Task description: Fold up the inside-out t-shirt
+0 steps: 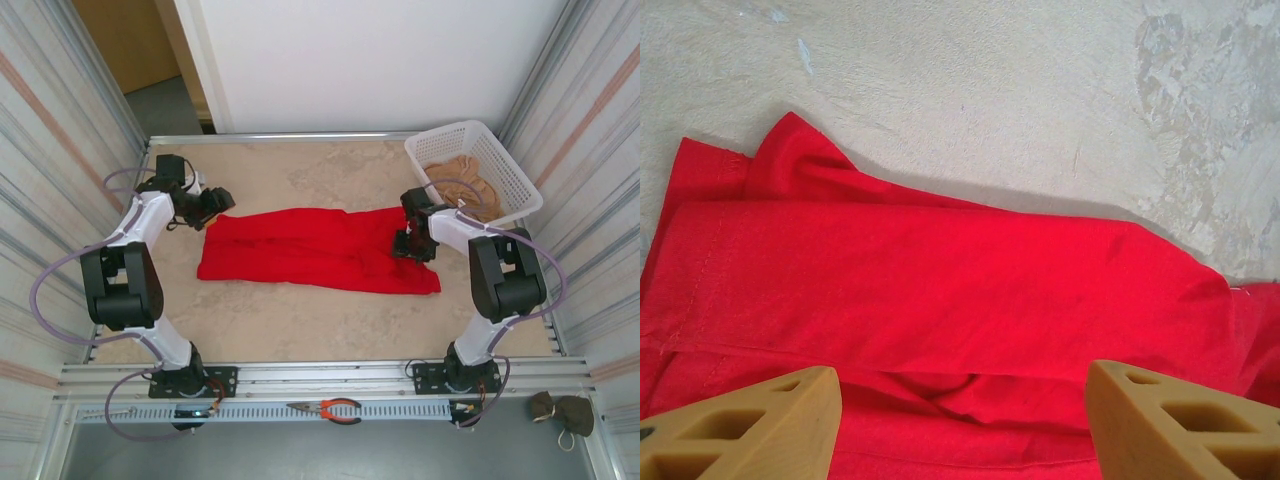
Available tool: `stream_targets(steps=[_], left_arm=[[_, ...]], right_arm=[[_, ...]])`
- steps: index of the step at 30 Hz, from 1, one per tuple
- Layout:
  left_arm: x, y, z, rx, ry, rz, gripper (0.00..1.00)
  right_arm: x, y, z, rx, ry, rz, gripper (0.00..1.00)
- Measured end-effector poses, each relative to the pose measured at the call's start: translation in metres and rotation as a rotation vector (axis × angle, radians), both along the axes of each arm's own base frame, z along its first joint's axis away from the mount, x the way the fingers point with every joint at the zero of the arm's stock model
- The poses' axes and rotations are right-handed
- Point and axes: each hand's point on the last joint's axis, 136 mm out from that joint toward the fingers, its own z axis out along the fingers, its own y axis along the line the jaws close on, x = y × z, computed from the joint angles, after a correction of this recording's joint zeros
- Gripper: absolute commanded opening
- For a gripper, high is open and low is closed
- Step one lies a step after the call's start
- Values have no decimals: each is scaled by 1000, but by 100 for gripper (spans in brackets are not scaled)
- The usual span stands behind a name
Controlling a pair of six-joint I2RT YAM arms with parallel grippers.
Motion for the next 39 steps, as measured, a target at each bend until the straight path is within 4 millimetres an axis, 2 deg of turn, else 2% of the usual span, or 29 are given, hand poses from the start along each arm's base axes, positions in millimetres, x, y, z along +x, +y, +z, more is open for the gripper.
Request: stream_targets(steps=[1,2,5,8,12,16,19,21,26,31,35,39], left_arm=[[0,0,0,0,0,0,66],[0,0,0,0,1,0,66],[0,1,-3,4,7,1,66],[0,1,-10,6,27,2,66],[-5,-2,-25,15,63,-3,66],[-22,-18,-45,26,116,-43,66],[-35,-36,-58,31,145,-86,66],[-40,-43,-63,32,158,-102,66],[-38,-41,-74,46,169,-90,66],[-36,-40,-87,52,189,-86,66],[-34,-42,-91,48,188,-86,66],[-29,-46,-91,45,167,-90,66]], right_arm=[[0,4,0,15,1,0,3],[-1,6,1,27,3,0,0],[-1,7,6,53,-3,-8,0],[1,3,21,72,-20,-24,0],[18,-4,56,96,-79,-46,0],[30,-16,82,98,-124,-59,0],[29,-18,88,99,-119,-64,0],[26,-13,88,100,-107,-48,0],[20,17,99,108,-102,29,0],[24,53,122,132,-133,97,0],[23,91,139,149,-154,160,0],[18,138,149,168,-161,230,0]])
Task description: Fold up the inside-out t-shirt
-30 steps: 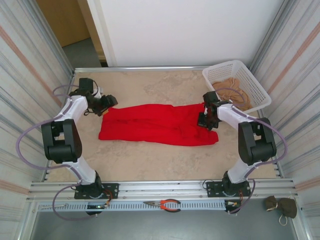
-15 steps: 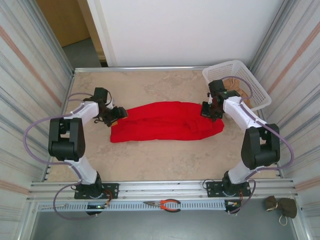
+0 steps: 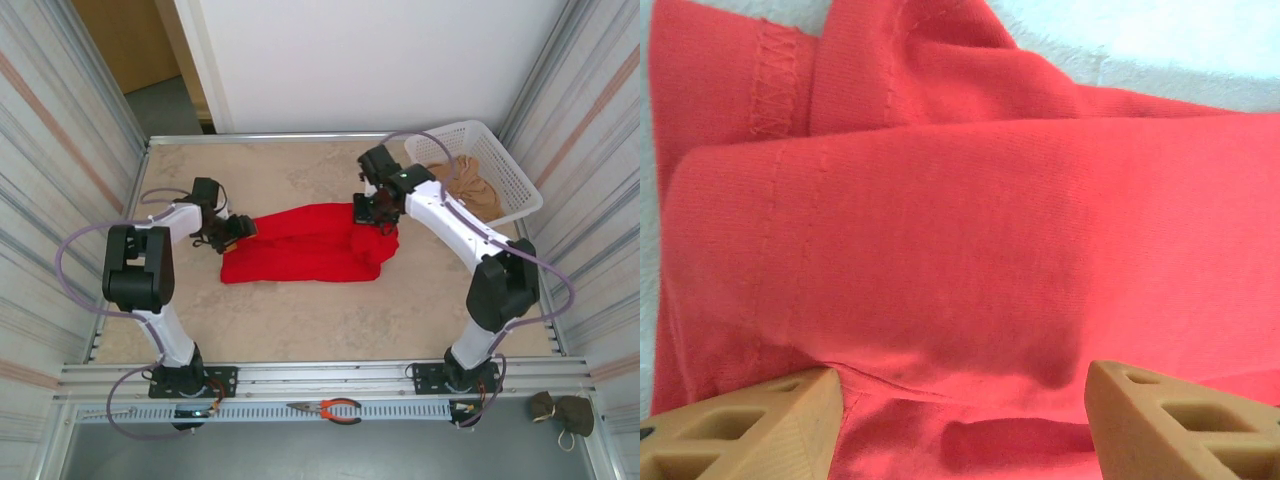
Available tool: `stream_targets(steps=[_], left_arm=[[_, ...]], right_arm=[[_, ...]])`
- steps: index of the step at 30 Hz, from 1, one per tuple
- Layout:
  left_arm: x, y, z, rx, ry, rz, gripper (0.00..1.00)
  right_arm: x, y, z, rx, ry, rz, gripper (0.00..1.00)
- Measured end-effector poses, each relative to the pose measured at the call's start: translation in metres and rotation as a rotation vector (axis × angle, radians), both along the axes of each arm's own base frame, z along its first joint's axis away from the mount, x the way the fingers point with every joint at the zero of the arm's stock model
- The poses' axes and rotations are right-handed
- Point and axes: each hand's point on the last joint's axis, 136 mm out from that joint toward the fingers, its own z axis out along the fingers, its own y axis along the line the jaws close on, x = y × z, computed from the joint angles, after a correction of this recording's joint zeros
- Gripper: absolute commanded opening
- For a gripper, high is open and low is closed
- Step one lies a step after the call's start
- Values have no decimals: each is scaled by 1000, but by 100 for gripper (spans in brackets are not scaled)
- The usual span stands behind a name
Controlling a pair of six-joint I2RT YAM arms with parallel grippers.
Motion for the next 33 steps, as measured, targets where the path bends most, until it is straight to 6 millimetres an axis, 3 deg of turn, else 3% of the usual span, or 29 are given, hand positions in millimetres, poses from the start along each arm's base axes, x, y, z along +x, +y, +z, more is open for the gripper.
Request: stream_targets(steps=[9,14,19,25,26,27,28,29,31,33], left_arm=[[9,-10,0,-22,-37,-5,66],[11,-14,1,-46,-50,1,67],[14,-6,4,-84,-33,73,68],[24,34,12,-157,-20,248,68],[27,40,15,-165,-22,271,68],[31,44,18,-172,-29,284,68],[34,45,23,-178,-37,289,68],[38,45,28,-184,-48,288,68],[46,44,38,-197,-70,281,68],[52,43,47,-212,-91,274,68]], right_arm=[[-5,107,2,-1,-3,137,0],[-4,153,-5,14,-3,165,0],[5,181,-25,21,20,152,0],[15,203,-48,45,54,119,0],[16,206,-51,55,61,112,8],[17,210,-54,68,69,107,32],[17,215,-55,83,74,112,48],[18,222,-57,110,77,124,58],[20,243,-54,183,69,170,69],[18,259,-47,239,49,229,73]])
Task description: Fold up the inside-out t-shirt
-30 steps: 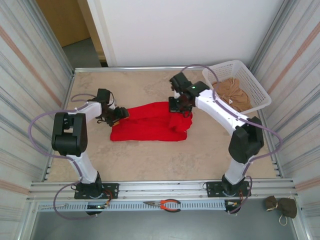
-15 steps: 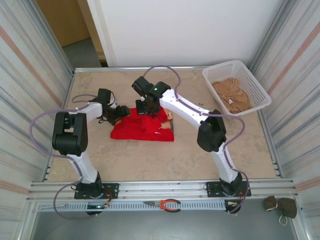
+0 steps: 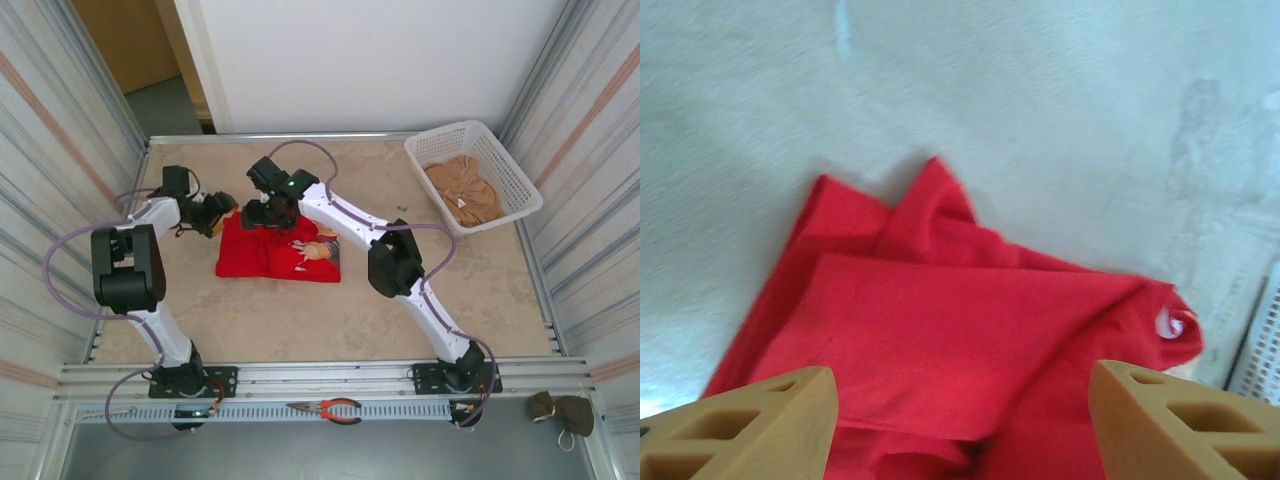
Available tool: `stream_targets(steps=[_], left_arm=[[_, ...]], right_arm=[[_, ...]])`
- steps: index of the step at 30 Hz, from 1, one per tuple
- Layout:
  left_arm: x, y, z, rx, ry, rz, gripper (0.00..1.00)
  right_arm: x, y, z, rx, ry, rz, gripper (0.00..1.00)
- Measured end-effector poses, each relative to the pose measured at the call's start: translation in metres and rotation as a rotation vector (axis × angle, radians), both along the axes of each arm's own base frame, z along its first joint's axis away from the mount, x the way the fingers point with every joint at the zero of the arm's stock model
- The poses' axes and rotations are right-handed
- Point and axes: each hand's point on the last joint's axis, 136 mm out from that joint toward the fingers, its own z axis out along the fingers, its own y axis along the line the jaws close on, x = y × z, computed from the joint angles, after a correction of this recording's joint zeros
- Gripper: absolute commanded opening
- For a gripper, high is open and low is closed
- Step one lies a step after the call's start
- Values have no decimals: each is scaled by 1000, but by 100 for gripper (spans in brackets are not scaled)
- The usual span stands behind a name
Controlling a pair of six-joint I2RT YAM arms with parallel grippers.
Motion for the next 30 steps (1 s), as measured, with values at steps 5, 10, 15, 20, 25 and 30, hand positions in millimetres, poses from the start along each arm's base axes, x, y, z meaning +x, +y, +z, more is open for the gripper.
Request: stream_targets(steps=[5,10,15,20,25,30], left_arm=[[-2,12,11,-11,-14,10,68],[-19,10,39,14,-76,-22,69],[-59,-32,63,70,-138,-153,69],[-116,-87,47,156,-123,-333,69],[-163,-122,18,287,-81,-493,69],[-171,-144,10,403,-109,-586,69]], right_arm=[[-12,7,41,94,-67,91,71],[-7,-64,75,80,-100,25,73],[16,-145,45,4,-55,-119,74],[1,-168,-21,-100,66,-128,73],[-5,-158,-40,-99,100,-93,68],[-2,-149,-49,-79,112,-80,45]])
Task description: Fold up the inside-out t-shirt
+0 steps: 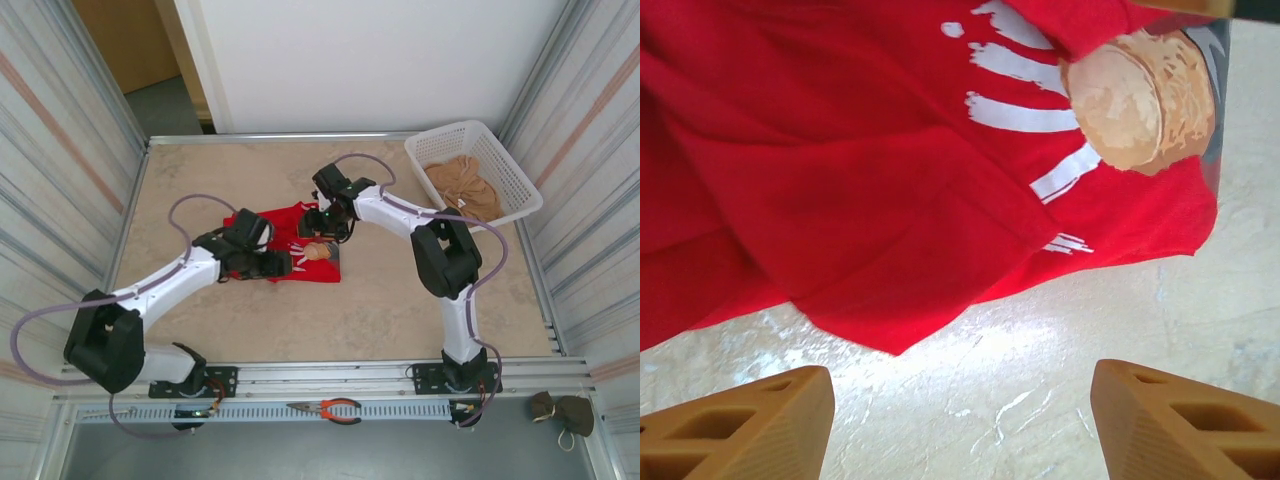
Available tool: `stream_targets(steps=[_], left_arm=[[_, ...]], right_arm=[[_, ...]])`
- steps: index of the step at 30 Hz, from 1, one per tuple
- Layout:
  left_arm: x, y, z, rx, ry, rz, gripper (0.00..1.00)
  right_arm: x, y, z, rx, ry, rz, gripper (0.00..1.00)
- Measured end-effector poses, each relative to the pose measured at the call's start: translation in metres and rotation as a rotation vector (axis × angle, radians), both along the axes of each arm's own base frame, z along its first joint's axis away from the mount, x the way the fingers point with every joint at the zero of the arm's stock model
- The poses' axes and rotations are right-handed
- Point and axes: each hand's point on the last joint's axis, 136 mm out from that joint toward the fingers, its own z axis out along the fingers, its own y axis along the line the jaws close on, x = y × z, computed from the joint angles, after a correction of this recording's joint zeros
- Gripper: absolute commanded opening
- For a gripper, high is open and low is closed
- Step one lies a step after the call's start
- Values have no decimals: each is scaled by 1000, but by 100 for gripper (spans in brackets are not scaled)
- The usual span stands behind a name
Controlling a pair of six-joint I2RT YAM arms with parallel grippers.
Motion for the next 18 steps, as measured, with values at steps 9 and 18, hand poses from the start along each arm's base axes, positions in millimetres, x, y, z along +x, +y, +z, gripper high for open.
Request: stream_targets(steps=[9,18], left_arm=[[27,-18,-24,163,-58,-65,62],[41,-5,-36,256,-92,-28,0]], right_arm=[[10,18,15,94,5,1,0],[43,69,75,355,-51,1,0]])
